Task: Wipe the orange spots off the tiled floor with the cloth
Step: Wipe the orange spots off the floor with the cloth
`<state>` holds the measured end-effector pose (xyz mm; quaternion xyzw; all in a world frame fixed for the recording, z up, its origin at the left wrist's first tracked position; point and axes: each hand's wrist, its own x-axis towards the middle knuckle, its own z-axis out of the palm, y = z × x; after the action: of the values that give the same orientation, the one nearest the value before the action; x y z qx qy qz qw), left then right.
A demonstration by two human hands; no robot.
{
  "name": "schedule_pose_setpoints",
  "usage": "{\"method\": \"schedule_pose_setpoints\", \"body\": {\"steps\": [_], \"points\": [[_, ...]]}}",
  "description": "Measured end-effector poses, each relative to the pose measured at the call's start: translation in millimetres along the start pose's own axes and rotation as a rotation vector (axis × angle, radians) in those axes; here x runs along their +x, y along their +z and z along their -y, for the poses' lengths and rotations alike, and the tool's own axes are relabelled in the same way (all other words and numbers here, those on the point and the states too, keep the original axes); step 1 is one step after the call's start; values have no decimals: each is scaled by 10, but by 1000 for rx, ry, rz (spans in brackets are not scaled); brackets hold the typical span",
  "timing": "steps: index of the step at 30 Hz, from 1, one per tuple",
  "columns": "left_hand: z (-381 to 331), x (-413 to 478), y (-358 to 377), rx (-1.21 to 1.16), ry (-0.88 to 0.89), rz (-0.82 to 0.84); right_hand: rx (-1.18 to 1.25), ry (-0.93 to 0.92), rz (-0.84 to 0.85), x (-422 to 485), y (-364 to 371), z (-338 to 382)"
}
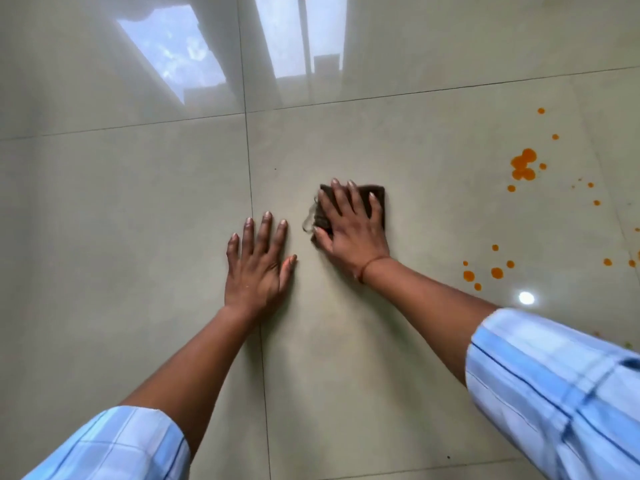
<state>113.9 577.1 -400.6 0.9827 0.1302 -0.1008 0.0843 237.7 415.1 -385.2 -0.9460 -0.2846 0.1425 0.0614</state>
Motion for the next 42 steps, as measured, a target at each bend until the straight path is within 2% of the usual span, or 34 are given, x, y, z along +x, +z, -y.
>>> {"method": "schedule_pose_setpoints", "body": {"steps": [2,6,8,12,14,16,19,21,25,27,30,32,35,37,40,42], "points": [[-1,-2,1,-16,5,-17,-28,-42,-1,-72,48,39],[-16,-21,-48,-29,2,-21,-91,-240,6,-947,135,-146],[-30,-13,-55,-37,-8,-27,-118,-269,38,-596,43,-149],[-13,9,-26,-42,-42,-70,-137,-277,84,705,-165,253],[-6,26,-18,-44,-42,-74,-160,-256,78,998,-186,360],[-13,12,-35,-46,-41,-77,-152,-255,77,787,-140,341],[-15,4,-91,-42,-40,-53,-141,-331,57,-45,-34,43],[-18,18,-119,-40,-46,-43,-164,-367,88,-182,-37,-155],[44,123,-125,-44,-41,-59,-155,-168,59,318,-110,-33],[62,174,-125,-44,-19,-64,-84,-89,36,111,-60,-38],[90,198,-125,-41,-3,-56,-73,-142,34,-668,30,-350],[67,196,-128,-37,-4,-43,-91,-149,40,-691,-35,-674],[68,198,-94,-23,-7,-56,-77,57,34,-298,-132,-879],[44,197,-81,-14,-6,-68,-46,130,-18,-416,-96,-879],[-163,201,-111,14,101,-59,-8,80,-46,-1097,39,-894],[-481,229,-102,19,200,-48,-19,43,-6,-1140,30,-1082]]}}
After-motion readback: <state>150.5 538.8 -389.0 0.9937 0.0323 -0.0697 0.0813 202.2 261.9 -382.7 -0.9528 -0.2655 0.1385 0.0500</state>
